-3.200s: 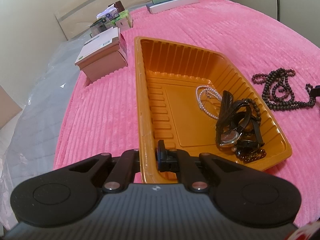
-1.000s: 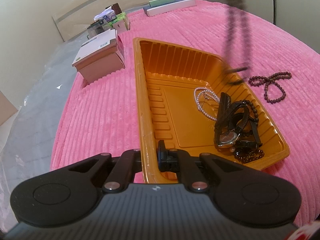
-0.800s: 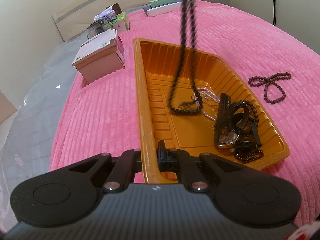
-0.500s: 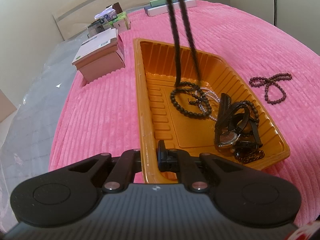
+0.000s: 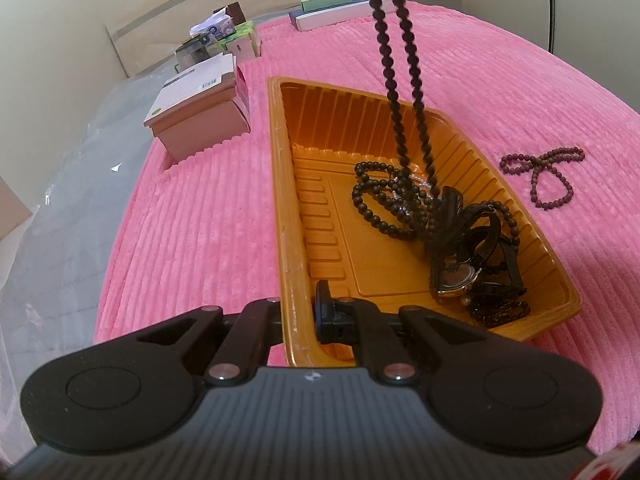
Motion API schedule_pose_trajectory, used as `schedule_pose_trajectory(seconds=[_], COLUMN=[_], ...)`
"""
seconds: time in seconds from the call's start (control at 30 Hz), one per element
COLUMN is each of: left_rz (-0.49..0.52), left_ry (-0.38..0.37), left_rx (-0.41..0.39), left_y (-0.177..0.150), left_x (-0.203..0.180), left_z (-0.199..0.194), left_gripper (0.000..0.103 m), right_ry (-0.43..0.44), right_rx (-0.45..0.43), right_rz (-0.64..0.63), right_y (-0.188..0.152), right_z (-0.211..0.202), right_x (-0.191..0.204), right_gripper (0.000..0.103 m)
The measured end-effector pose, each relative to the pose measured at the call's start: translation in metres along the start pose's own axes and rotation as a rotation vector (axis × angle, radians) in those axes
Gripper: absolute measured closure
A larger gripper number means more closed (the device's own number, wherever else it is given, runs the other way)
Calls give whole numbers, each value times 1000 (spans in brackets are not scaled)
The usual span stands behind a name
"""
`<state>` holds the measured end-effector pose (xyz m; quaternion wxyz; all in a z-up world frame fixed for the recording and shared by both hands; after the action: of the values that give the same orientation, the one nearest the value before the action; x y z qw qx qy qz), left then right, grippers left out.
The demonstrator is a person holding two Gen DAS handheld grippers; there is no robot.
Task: Organize jewelry
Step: 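Carry the dark bead necklace over the tray and lower it in with the right gripper, then move the right gripper to the brown bead bracelet and pinch it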
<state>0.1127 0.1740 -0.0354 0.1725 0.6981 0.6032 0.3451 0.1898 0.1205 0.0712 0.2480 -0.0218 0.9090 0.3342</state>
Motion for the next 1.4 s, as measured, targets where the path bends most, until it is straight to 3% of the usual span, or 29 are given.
schedule_pose_trajectory(seconds=[1.07,1.4], left_rz=[-5,-10], left_ry=[-1,-1], left_rx=[4,6], left_y=[-2,-4], left_x=[1,1], left_z=[2,2], left_gripper=[99,99], right_ry=[-6,-72], right_rx=[23,-6], right_rz=[-55,58], right_y=[-16,-27], right_z=[14,-4], right_x=[9,-9], right_gripper=[96,96])
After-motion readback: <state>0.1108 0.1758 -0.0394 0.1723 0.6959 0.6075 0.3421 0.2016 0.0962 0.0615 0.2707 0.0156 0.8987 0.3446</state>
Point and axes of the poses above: each gripper's, at about its wrist camera, not at the fingertips, and z roughly the way its jaws point, x to its left, y to its top, the point moved 6 cm from there along z, roughly the way its jaws point, and after that the axes turned 2 degrees about -x, right-handed, at the moved point
